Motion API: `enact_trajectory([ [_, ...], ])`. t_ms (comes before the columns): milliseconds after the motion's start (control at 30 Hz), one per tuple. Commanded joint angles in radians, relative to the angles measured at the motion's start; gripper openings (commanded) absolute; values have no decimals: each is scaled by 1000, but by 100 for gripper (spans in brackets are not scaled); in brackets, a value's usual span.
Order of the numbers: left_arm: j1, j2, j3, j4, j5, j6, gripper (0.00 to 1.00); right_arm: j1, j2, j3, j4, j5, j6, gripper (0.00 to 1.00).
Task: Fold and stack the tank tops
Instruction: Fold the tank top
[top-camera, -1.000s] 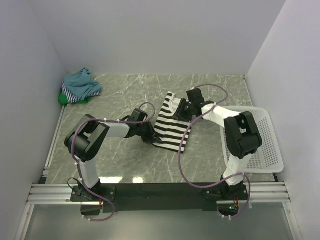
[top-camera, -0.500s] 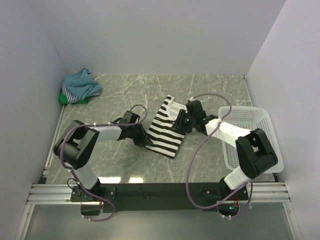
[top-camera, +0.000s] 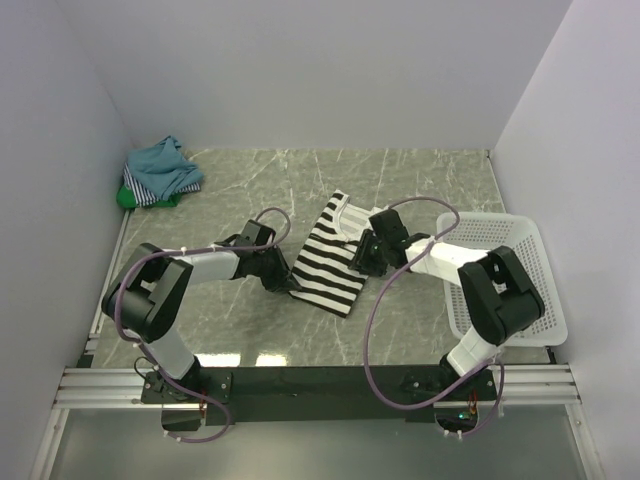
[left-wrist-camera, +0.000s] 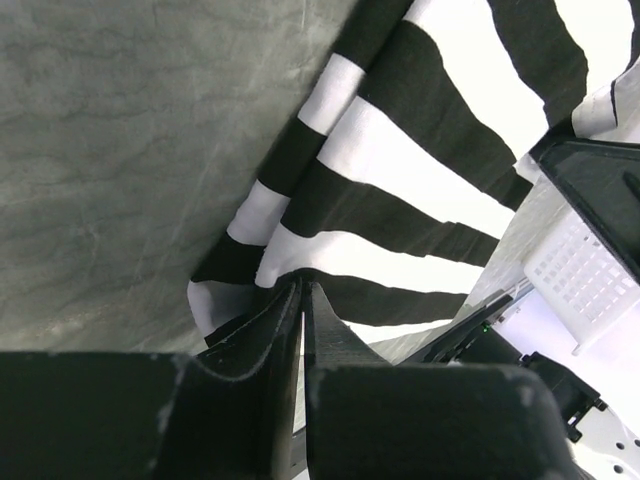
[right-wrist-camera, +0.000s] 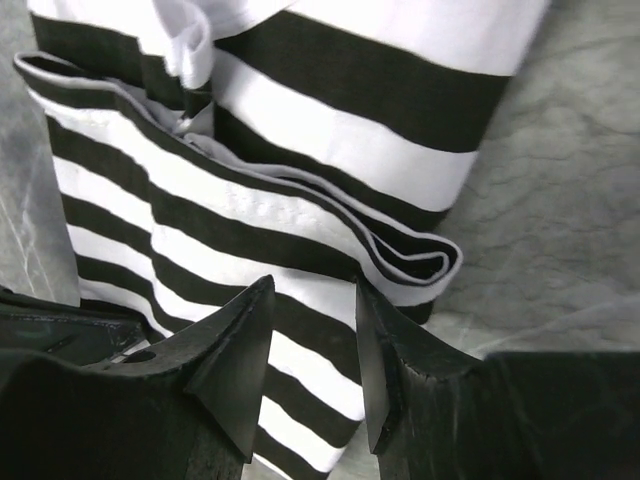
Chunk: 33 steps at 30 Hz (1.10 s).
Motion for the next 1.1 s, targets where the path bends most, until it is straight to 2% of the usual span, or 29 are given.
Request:
enact_trajectory([
  [0,10,-45,23,-21,-19,42,11,-32,-48,10,-49,54,-10,46],
  [267,28,-74,17,-18,-21,54,12,-93,-30,8,-49,31,-13,45],
  [333,28,-97,24,15,6,56,16,-92,-67,8,-42,37,-18,45],
  [467,24,-132,87,-30,-2,94,25,-75,-125,56,-113,95,-50,46],
  [600,25,-201,136,-145,-123,135,32,-7,-214,60,-191,170,-55,47],
  [667,24,-224,132,-199,-165,143,33,84,-241,34,-211,225,-32,47],
  [767,24,-269,107,-233,-237,160,41,222,-288,-29,-222,257,35,47],
  [800,24,-279,98,-227,-237,168,47,255,-307,-45,-222,267,55,48],
  [867,25,-290,57,-193,-205,187,50,330,-337,-98,-214,274,118,48],
  [1067,19,-290,-39,-145,-167,203,52,442,-364,-182,-188,305,241,52],
])
